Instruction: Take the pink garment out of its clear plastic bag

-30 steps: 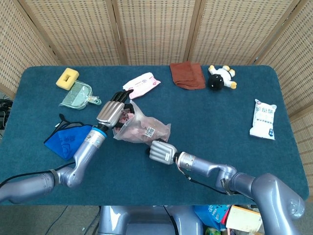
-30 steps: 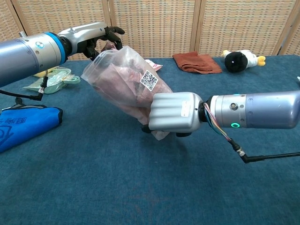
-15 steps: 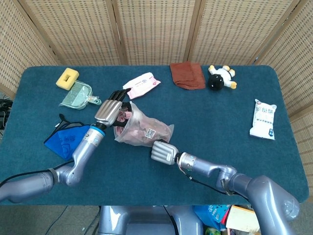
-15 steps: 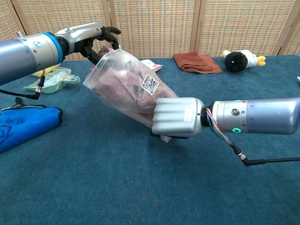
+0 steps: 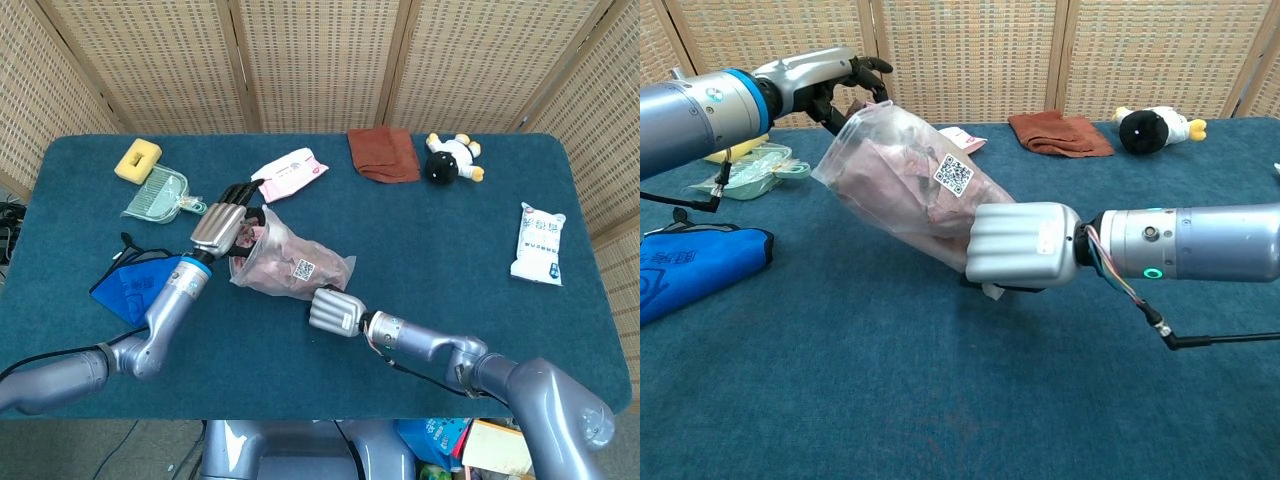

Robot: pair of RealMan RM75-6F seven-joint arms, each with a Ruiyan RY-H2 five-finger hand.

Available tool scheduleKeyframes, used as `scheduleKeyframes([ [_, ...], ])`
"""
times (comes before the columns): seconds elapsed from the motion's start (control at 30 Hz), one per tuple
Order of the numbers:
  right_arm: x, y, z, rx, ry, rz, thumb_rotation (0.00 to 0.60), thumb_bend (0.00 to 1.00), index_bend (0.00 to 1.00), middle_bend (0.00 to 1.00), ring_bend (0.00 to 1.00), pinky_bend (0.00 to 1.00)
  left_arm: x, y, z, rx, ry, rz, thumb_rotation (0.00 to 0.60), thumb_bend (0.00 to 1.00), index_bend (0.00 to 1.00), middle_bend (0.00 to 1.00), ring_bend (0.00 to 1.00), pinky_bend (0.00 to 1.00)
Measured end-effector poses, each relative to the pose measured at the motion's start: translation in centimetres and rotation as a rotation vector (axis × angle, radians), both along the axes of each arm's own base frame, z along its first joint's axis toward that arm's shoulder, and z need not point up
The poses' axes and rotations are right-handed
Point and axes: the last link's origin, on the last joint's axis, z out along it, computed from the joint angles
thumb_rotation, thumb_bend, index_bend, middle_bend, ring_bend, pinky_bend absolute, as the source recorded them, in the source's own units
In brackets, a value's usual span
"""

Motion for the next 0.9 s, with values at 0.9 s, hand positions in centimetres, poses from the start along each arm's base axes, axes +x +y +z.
scheduleKeyframes([
  [0.9,-10.8,-2.3,14.0,-0.226,0.158,-0.061,0.600,0.91,0.69,0.91,0.93,1.00,-13.9,1.0,15.5,0.294,0.107,0.173,0.600,0.47,0.76,0.00,0.00,0.00],
])
